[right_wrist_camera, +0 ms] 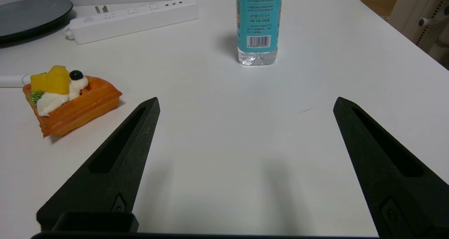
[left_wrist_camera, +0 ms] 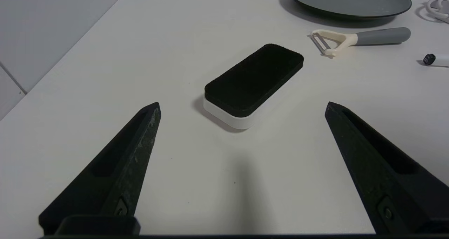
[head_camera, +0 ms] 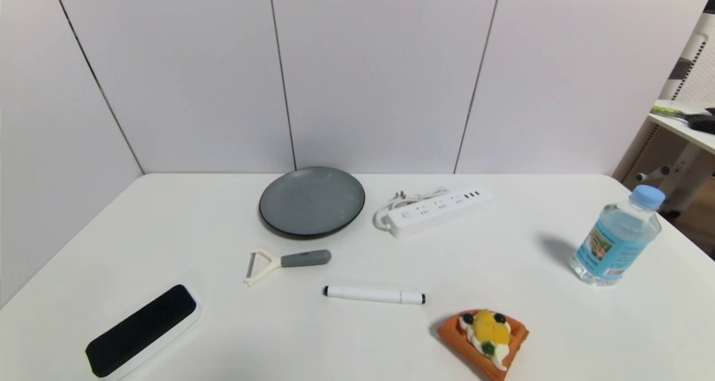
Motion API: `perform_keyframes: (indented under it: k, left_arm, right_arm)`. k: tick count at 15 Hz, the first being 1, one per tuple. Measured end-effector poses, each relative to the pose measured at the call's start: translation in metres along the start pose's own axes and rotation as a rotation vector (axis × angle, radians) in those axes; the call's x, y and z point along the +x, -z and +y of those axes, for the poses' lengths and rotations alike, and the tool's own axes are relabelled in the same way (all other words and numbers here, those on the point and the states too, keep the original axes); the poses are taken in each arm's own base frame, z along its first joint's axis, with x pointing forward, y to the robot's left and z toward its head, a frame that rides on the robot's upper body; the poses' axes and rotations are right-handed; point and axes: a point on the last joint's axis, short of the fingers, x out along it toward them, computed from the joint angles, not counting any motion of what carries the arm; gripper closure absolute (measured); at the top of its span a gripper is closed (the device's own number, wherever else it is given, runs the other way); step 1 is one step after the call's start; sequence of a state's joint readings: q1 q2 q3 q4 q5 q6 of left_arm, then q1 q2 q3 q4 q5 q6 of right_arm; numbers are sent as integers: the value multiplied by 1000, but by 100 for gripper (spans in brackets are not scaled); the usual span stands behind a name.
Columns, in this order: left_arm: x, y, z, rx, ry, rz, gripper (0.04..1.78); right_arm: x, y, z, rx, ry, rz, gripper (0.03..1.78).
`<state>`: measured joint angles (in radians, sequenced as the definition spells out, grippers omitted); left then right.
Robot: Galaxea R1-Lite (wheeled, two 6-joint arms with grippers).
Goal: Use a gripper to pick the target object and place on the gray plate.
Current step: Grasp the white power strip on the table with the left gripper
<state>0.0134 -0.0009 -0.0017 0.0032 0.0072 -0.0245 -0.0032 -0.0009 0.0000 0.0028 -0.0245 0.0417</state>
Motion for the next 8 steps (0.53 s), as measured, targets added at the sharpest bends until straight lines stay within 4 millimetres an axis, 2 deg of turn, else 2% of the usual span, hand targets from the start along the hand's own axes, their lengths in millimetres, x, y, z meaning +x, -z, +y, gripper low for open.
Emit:
perform_keyframes:
  k: [8]
  left_arm:
    - [0, 0, 0, 0, 0, 0, 13]
  right_arm:
    - [0, 0, 0, 0, 0, 0, 10]
